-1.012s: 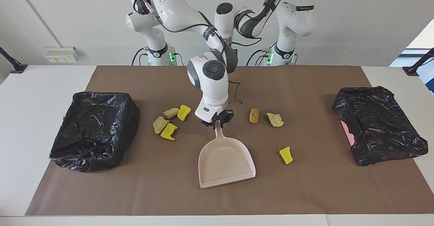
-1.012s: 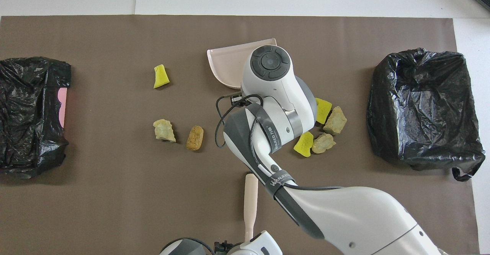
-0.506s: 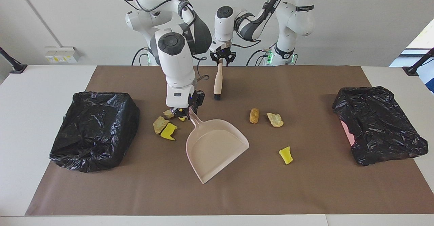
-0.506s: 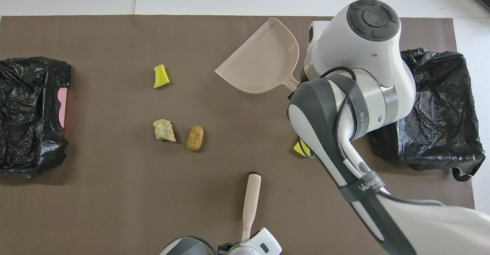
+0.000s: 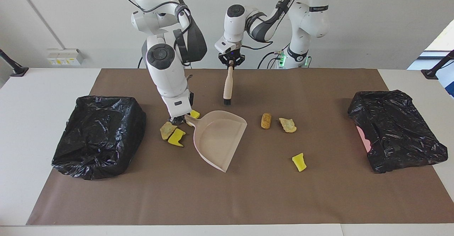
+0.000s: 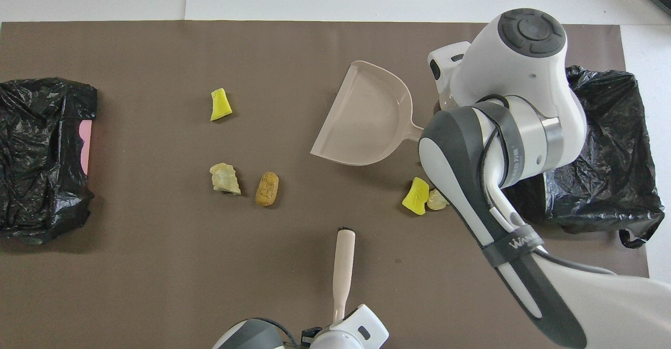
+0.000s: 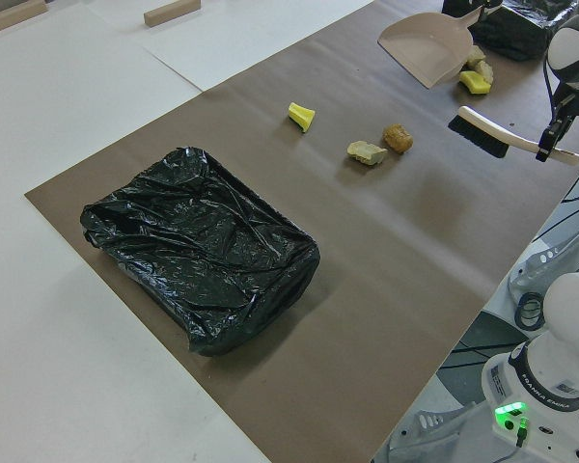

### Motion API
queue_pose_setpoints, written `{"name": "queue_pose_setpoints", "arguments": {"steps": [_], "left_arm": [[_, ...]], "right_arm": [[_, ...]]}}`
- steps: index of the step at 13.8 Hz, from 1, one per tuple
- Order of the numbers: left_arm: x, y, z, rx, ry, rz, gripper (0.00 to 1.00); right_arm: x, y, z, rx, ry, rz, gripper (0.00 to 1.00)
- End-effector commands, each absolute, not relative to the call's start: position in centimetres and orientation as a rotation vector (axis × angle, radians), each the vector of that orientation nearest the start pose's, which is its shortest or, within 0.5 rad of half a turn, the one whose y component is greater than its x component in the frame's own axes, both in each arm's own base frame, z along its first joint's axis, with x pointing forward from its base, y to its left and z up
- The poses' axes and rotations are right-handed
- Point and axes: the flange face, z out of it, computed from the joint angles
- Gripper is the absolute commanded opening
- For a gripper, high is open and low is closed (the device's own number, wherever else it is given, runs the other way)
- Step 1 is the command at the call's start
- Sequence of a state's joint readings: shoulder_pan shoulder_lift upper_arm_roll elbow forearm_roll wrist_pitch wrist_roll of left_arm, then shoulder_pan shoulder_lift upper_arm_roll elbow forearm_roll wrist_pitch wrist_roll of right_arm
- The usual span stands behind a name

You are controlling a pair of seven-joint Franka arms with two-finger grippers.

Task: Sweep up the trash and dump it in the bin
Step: 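Move the dustpan with the right gripper while the left gripper lifts the brush, then sweep the stones and sponge into the dustpan with the left gripper's brush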

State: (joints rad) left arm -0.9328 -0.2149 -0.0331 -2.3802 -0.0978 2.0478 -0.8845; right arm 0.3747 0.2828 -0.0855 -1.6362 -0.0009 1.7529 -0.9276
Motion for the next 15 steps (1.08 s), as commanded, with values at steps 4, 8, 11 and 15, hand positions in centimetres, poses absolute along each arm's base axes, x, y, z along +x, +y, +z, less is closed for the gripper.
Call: {"name": "queue_pose_setpoints", "arguments": {"steps": [4, 8, 11, 15], "left_arm": [[33.4, -27.9, 40.6, -2.987, -0.200, 0.140, 0.00], [38.2, -20.5, 39.3, -2.983, -0.245, 0.204, 0.00], [39.4, -17.3, 38.0, -2.977, -0.260, 0.252, 0.00], [39.4, -19.1, 35.8, -2.989, -0.132, 0.265, 0.00]], "right_arm": [[56.7, 20.3, 43.0, -2.472, -1.895, 0.239, 0.00], [54.8, 24.2, 41.2, -2.486, -1.902, 0.205, 0.00], [54.0, 27.4, 38.7, -2.486, -1.922, 0.190, 0.00], [53.4, 29.7, 36.9, -2.510, -1.904, 0.186, 0.00]]}}
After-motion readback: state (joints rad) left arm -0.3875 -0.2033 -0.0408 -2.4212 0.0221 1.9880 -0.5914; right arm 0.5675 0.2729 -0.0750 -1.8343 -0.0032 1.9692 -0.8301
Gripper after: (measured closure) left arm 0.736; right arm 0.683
